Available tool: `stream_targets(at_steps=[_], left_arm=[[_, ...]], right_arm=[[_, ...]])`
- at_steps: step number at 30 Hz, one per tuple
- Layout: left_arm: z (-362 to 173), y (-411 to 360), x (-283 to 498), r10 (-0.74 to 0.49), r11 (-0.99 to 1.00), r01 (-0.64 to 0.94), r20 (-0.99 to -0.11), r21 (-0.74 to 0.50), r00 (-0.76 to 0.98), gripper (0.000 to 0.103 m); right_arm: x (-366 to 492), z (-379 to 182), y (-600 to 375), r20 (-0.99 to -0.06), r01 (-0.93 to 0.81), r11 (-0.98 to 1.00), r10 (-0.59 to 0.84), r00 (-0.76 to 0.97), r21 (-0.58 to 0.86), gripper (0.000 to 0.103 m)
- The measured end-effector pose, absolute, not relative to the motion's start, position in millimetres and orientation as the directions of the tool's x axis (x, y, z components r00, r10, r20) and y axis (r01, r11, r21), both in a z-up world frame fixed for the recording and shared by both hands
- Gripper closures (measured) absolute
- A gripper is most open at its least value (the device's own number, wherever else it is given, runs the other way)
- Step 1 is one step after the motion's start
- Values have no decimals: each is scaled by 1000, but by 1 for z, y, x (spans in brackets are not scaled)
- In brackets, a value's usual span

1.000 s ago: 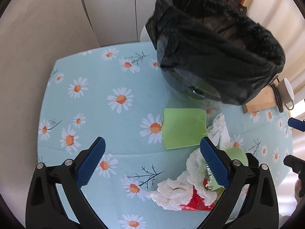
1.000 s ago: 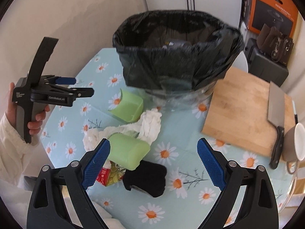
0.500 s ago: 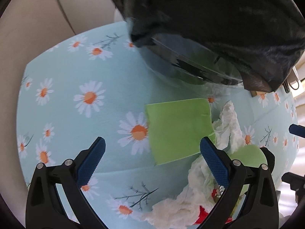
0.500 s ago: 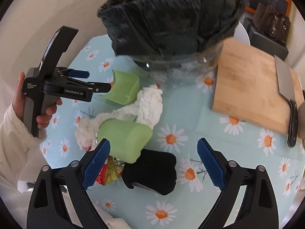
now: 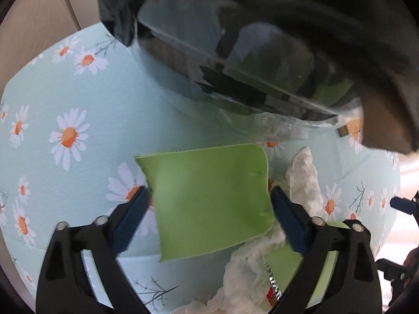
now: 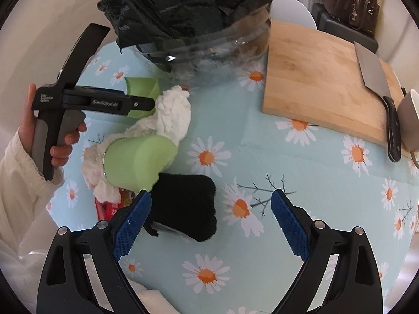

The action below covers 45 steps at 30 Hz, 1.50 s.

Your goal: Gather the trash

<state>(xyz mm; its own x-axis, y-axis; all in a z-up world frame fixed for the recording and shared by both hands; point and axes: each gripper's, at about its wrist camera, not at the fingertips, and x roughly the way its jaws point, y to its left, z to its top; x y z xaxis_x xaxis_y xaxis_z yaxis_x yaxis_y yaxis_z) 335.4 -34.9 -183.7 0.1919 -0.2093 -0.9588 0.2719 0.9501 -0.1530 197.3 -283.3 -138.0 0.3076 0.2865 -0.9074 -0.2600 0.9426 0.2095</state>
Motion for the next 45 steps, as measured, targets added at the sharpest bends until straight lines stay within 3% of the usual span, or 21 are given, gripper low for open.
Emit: stream_targets(at_steps=[3,4,5,12,15,29,45], left_arm=[[-183,-34,339,-213,950,270,-955,-154,207,17],[-180,-30,337,-219,950,268,-951,-158,217,33],[-179,-27,337,-247,944,270,-948,-189,200,88],[-177,9,333,-193,968,197,-959,-152,208,85],[-175,17,326,-193,969,197,-957,-151,217,92],[-150,69,283,-174,976,172,-953,-134,246,93],[-136,96,256,-78,995,80,-962,-59,261,93]], right_arm=[[198,-139,-281,-908,-268,940,290,301,211,15],[199,-139,-279,-908,-272,939,291,300,211,15],[199,-139,-277,-908,-277,937,293,299,211,15],[210,-133,-244,-898,-366,904,336,283,222,15],[214,-130,-227,-892,-402,887,356,278,228,15],[221,-137,-171,-902,-442,864,367,228,240,15],[230,-158,-136,-945,-425,902,199,258,74,13]])
